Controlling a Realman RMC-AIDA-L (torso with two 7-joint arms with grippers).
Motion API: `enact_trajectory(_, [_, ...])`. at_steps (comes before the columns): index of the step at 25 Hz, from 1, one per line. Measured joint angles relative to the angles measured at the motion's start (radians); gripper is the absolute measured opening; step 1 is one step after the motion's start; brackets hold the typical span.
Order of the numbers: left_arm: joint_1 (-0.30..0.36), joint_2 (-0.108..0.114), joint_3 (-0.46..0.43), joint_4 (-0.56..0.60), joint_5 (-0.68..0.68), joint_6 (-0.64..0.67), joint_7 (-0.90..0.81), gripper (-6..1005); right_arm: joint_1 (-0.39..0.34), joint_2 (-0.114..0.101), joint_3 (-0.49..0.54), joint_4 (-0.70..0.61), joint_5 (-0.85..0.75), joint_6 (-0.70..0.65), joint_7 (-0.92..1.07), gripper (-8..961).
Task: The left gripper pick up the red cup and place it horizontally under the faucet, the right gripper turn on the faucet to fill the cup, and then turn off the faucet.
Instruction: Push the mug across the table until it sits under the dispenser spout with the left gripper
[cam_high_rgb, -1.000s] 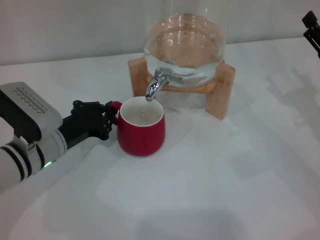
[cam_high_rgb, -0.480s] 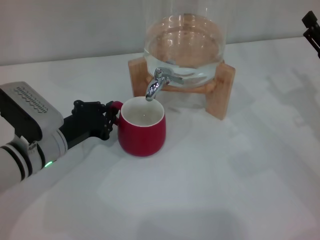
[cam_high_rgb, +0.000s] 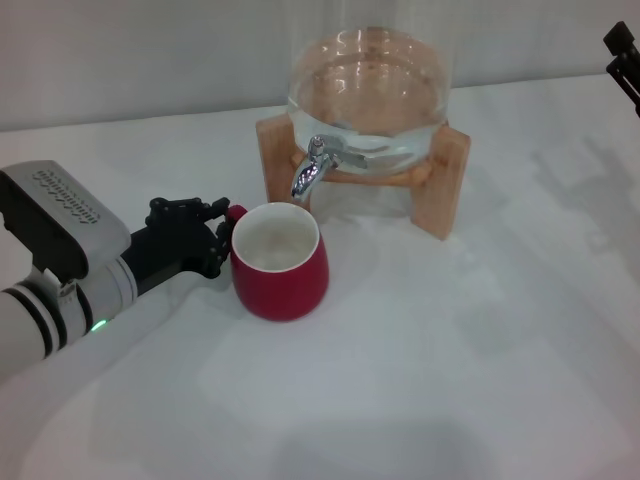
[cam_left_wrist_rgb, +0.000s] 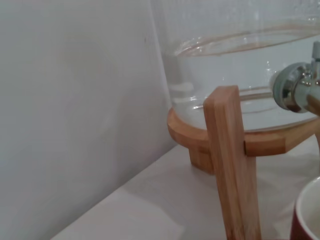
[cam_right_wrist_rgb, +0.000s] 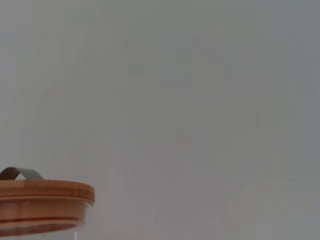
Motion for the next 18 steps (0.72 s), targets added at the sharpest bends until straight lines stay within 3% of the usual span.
enact_trajectory(8, [0.000, 0.000, 0.001, 0.003, 0.000, 0.000, -0.008, 226, 0.001, 0.000, 0.001, 0.000, 0.000, 0.001, 0.000, 868])
enact_trajectory(18, [-0.008, 0.002, 0.026, 0.006, 0.000, -0.012, -0.028, 241, 0.001, 0.000, 0.002, 0.000, 0.000, 0.003, 0.000, 868])
